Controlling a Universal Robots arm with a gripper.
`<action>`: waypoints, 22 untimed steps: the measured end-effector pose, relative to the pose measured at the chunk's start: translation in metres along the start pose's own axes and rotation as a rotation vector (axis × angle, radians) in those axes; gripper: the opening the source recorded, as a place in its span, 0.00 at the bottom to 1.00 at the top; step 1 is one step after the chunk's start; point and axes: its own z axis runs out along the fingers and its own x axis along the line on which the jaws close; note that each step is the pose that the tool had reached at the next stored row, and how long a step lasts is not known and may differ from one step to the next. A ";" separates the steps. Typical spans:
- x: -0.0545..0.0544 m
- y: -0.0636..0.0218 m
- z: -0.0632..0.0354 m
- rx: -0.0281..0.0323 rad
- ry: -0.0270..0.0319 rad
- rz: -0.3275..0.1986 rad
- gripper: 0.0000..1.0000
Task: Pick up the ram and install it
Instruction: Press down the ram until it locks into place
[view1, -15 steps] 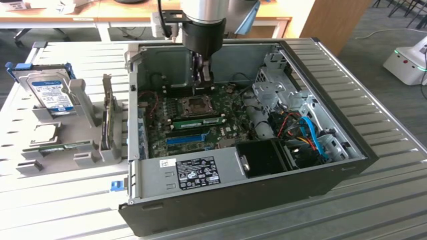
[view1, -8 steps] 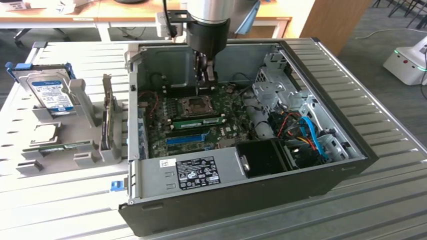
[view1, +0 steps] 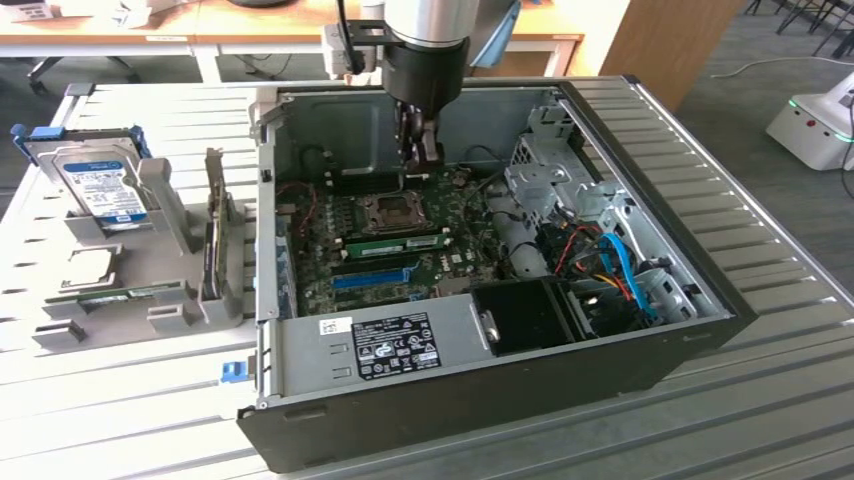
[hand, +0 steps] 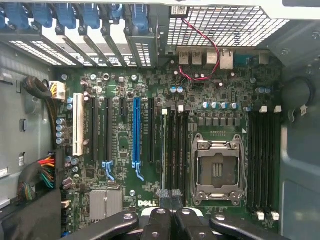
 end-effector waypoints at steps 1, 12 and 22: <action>0.000 0.0000 0.0000 0.0001 0.0000 0.000 0.10; 0.000 0.0000 0.0000 0.0000 -0.0001 0.000 0.10; 0.000 0.0000 0.0004 0.0000 -0.0005 0.064 0.10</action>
